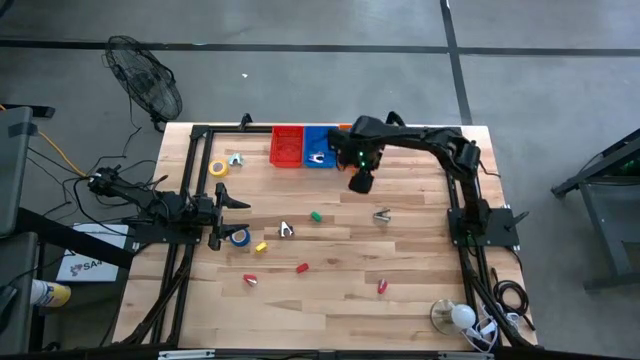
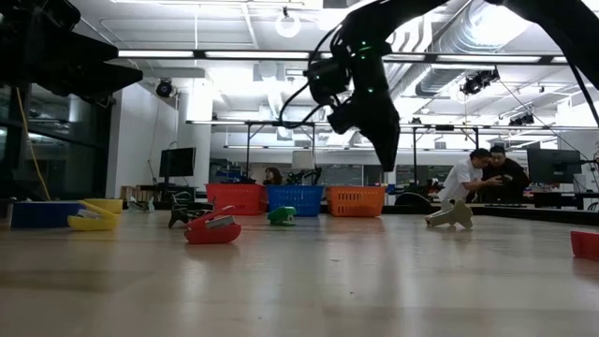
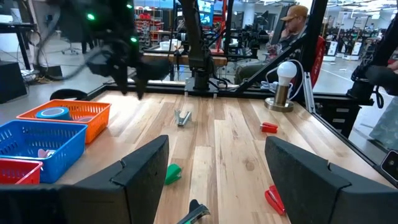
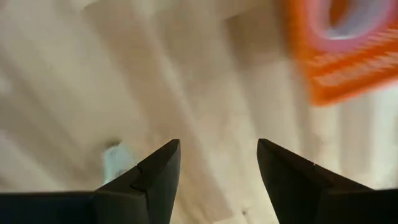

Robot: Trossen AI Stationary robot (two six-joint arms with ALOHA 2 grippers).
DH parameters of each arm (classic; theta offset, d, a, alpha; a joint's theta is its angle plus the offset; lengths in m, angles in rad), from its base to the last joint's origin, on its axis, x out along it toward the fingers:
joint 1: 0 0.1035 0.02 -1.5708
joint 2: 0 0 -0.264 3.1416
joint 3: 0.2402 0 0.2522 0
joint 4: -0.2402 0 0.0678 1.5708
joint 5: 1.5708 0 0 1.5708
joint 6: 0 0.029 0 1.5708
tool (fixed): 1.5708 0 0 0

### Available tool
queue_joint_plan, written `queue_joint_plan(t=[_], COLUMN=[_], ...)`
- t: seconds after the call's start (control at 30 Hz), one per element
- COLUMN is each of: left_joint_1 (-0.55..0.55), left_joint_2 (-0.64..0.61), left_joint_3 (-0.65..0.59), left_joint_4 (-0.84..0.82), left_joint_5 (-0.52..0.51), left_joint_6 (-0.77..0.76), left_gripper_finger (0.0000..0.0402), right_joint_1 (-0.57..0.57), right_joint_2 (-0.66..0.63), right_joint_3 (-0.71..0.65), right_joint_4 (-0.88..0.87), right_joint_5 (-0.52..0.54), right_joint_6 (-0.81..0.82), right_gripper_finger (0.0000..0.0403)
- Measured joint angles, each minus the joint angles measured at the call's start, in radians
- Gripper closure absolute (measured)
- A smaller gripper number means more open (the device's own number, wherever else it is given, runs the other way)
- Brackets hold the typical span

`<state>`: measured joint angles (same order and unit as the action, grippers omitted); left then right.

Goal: Pick and place Stapler, Stapler remover, tape
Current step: Put the gray staple remover into the blue bin

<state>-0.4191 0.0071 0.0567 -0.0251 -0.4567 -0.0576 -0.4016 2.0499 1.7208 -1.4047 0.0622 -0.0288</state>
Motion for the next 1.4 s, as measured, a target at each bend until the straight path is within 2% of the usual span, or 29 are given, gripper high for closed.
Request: queue_joint_plan(t=[0.2,0.57,0.77,1.2,1.4], left_joint_1=[0.0,0.0,0.0,0.0,0.0], left_joint_2=[0.0,0.0,0.0,0.0,0.0], left_joint_3=[0.0,0.0,0.0,0.0,0.0], left_joint_4=[0.0,0.0,0.0,0.0,0.0], left_joint_5=[0.0,0.0,0.0,0.0,0.0], left_joint_6=[0.0,0.0,0.0,0.0,0.0], left_gripper_finger=[0.014,0.014,0.014,0.014,0.014], right_joint_1=[0.082,0.216,0.26,0.273,0.278], right_joint_2=[0.0,0.002,0.002,0.002,0.002], right_joint_3=[-0.076,-0.249,-0.322,-0.276,-0.248], right_joint_4=[-0.017,0.015,0.04,-0.03,0.032], right_joint_5=[-0.052,0.042,0.062,0.089,-0.01], right_joint_6=[-0.08,-0.13,-0.094,-0.045,-0.039], right_gripper_finger=[0.0198,0.0198,0.0195,0.0165,0.0162])
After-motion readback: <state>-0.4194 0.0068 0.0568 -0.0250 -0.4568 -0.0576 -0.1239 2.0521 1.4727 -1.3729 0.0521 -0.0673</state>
